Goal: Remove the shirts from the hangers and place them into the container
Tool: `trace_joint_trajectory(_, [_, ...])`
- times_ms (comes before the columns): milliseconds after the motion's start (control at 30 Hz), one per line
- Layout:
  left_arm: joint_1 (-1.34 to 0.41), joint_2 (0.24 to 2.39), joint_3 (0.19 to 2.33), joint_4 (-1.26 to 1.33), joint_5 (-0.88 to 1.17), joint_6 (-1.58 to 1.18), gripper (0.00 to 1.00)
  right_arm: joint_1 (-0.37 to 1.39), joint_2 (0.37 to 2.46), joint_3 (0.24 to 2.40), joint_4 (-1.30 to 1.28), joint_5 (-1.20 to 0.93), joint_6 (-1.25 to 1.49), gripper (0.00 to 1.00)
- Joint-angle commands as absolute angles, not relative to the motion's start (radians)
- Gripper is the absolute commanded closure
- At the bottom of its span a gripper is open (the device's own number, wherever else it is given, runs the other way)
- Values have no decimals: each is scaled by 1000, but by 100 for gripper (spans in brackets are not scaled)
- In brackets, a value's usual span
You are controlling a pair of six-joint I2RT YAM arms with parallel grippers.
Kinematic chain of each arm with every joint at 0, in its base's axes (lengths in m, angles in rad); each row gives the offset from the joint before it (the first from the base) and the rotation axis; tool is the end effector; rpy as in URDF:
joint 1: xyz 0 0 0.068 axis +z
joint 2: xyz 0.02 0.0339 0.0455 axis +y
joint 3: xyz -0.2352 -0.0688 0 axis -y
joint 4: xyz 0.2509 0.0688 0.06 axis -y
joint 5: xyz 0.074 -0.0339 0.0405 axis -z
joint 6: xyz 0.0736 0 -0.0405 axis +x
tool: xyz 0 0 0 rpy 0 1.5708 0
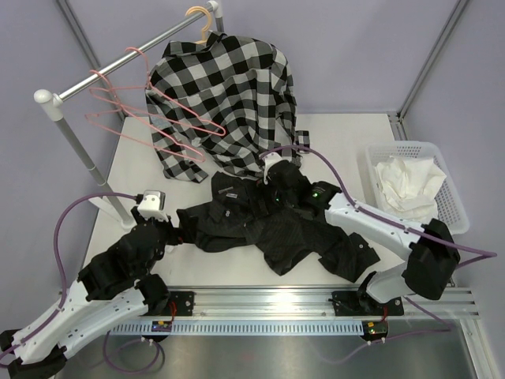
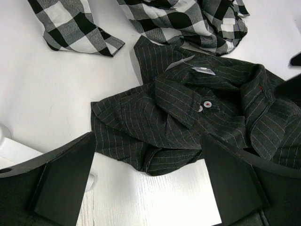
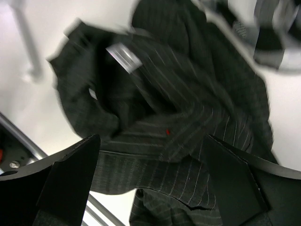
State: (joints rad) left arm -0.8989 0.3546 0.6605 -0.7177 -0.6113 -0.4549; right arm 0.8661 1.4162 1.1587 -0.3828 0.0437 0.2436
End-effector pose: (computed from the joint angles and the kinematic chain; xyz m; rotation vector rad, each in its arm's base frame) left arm 0.1225 -0.0861 0.2742 0.0352 1.9163 -0.3078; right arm 0.2357 0.2722 0.2519 -0.6713 2.1679 0.5580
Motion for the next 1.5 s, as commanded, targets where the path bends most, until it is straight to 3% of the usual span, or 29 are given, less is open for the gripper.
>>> trace_joint_trajectory(0, [-896,354,661,-690,-630,-472,1,871,1446,1121,-342,107,357,0])
trace_joint_trajectory(333, [-888,353,661,-690,-626,-472,1,876,1753,1103,-222,101,589,0])
trace_joint_trajectory(600, [-884,350,660,-690,-623,-472,1,881,1897,1123,-305,218,681,3])
trace_joint_trajectory(667, [-882,351,660,-690,-621,-472,1,882,1911,1124,-330,225,690,13])
trace_joint_trajectory(700, [-882,351,660,-692,-621,-472,1,882,1913,1123,-328,219,693,32])
trace_joint_trajectory(767, [-879,353,660,-690,-620,-471,1,882,1913,1121,-328,207,692,56])
trace_joint_trajectory(800, [-879,350,660,-690,-620,-472,1,882,1911,1120,-325,201,689,74])
trace_joint_trajectory(900, [-877,347,660,-692,-618,-471,1,882,1885,1100,-286,163,670,100])
trace_joint_trajectory(1067, [-877,341,658,-690,-617,-471,1,876,1703,1084,-302,234,657,100])
trace_joint_trajectory(1267, [-877,344,658,-690,-612,-471,1,737,1383,1126,-367,218,604,100])
trace_joint_trajectory(1467, [-876,339,658,-690,-614,-469,1,580,1189,1336,-489,261,488,100])
